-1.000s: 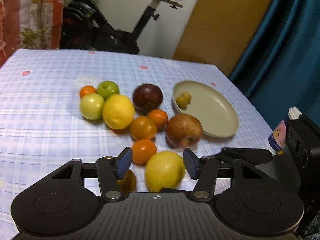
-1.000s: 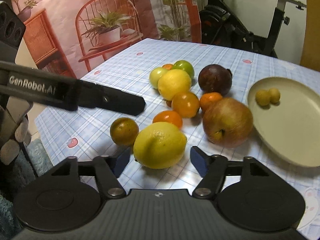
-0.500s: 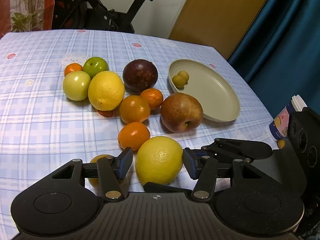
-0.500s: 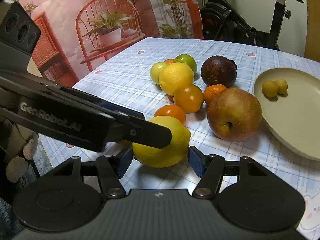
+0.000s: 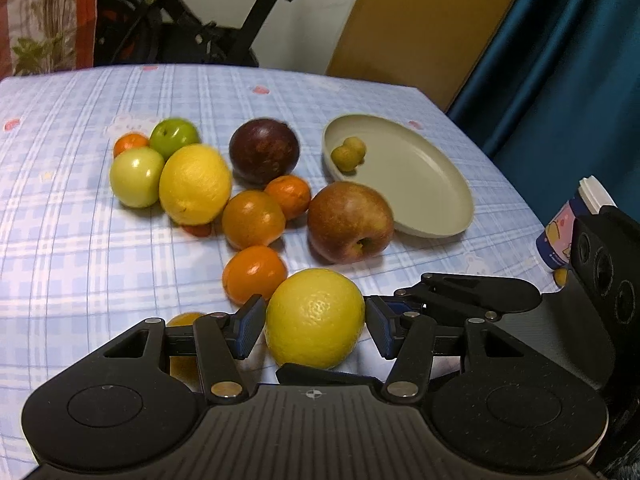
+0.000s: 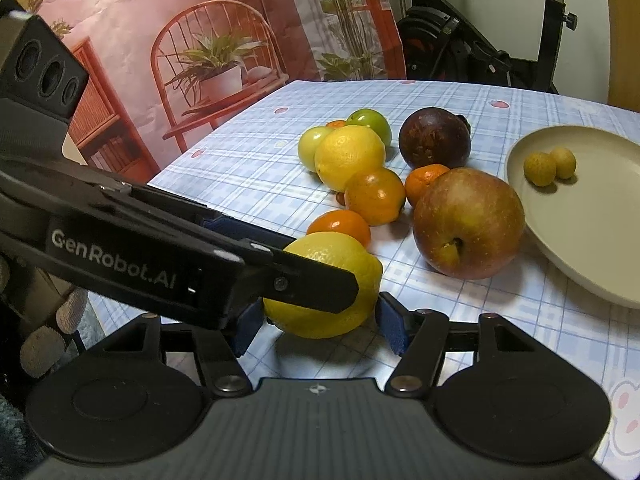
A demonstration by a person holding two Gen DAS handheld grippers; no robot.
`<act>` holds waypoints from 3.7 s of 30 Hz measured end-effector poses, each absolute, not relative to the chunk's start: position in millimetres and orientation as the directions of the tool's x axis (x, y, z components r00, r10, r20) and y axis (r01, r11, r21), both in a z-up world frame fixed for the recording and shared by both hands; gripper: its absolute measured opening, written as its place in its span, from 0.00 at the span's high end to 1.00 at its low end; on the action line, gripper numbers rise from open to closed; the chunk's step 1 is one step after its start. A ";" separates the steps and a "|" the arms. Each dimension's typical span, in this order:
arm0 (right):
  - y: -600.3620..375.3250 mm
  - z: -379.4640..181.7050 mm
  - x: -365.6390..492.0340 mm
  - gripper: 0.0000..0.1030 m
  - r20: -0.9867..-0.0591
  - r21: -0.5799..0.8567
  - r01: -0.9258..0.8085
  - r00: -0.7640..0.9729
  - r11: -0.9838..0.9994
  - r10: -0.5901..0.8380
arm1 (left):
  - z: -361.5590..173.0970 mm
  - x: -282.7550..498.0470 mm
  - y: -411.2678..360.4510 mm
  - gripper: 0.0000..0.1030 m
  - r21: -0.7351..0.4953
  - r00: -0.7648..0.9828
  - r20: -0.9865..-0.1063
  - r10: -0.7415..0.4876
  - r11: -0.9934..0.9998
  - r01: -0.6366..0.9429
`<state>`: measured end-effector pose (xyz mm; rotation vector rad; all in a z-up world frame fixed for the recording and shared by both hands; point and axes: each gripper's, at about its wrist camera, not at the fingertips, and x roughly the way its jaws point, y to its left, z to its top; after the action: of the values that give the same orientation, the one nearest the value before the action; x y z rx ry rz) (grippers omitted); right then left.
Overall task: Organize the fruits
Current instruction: 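Carry the lemon onto the beige plate and open the left tool, then move the right tool to the red apple and close on it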
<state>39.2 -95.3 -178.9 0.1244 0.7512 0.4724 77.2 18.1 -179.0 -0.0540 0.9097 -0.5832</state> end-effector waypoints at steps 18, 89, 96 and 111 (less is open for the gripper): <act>-141.8 -129.8 29.3 0.38 -0.493 0.283 -0.288 0.774 0.915 0.397 | -125.3 86.7 -41.9 0.44 -0.150 0.550 -0.648 -0.527 0.797 0.586; -101.9 -167.5 59.2 0.33 -0.576 -0.194 -0.299 0.805 0.934 0.138 | -131.2 129.3 21.7 0.43 -0.280 0.636 -0.641 -0.430 0.902 0.327; -91.9 -181.7 72.5 0.33 -0.589 -0.291 -0.299 0.805 0.909 0.076 | -135.0 125.6 22.9 0.43 -0.307 0.628 -0.635 -0.450 0.893 0.329; -110.4 -168.6 46.9 0.34 -0.672 -0.046 -0.378 0.696 0.925 0.252 | -152.1 108.9 4.3 0.43 -0.361 0.520 -0.651 -0.553 0.828 0.429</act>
<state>46.9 -110.4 -168.6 -0.1861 0.7196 0.3534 108.9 4.3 -152.1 -0.1621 0.8378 -0.5918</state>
